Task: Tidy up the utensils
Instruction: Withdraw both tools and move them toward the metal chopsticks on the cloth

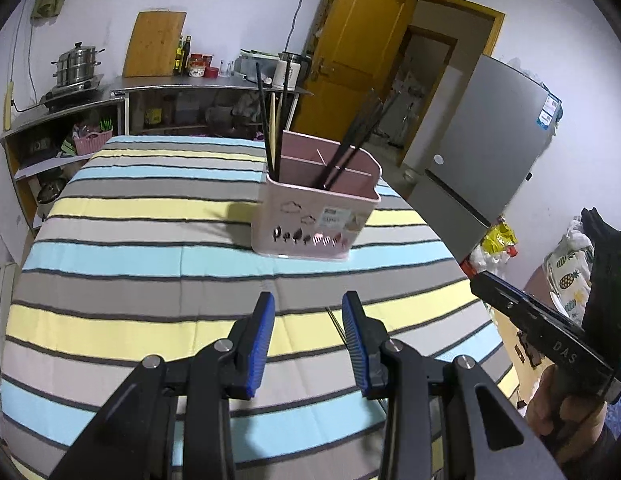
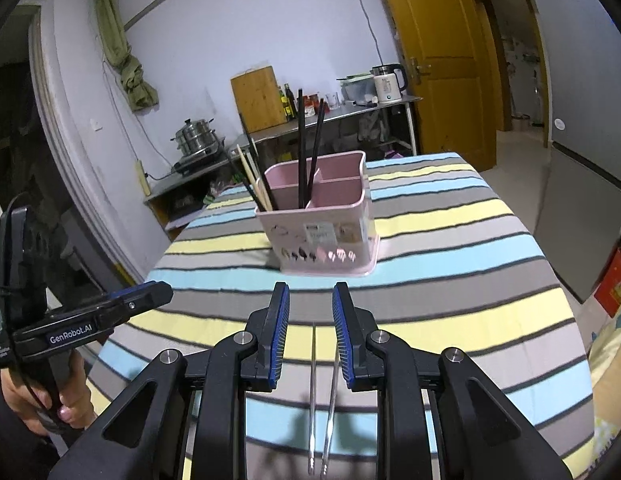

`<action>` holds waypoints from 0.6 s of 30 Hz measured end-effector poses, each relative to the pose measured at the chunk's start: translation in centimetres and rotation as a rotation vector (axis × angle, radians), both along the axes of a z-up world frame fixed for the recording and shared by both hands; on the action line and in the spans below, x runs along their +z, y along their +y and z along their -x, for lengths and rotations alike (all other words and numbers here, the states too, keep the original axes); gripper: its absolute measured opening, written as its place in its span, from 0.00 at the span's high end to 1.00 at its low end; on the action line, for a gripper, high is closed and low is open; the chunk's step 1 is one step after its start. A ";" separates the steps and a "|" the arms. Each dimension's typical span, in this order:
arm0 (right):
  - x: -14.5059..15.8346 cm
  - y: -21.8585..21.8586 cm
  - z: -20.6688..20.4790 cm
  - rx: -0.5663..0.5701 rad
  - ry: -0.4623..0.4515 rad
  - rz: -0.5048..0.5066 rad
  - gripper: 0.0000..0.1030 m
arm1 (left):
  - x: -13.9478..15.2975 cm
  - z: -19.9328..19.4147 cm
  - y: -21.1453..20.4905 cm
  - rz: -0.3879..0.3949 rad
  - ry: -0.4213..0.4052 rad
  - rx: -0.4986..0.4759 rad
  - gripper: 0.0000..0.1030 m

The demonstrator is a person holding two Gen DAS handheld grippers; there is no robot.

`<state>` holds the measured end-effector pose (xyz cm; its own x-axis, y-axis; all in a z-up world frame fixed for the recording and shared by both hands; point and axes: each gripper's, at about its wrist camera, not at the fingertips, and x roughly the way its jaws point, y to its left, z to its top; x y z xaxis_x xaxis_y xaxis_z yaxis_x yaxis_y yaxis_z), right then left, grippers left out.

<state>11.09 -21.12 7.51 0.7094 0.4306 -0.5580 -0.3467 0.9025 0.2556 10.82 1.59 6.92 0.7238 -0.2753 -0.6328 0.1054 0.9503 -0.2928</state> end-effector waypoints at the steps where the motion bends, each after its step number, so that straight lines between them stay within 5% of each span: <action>1: -0.2 0.0 0.2 0.000 0.001 0.005 0.78 | -0.1 0.3 -0.2 0.000 0.002 -0.002 0.65; 18: -5.9 1.4 -1.6 0.034 0.141 0.075 0.78 | -3.4 0.0 -0.9 0.019 0.083 -0.002 0.65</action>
<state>12.73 -19.70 1.64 0.6074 0.4061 -0.6828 -0.3427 0.9093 0.2360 10.81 0.67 3.56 0.6684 -0.2893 -0.6852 0.0819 0.9443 -0.3188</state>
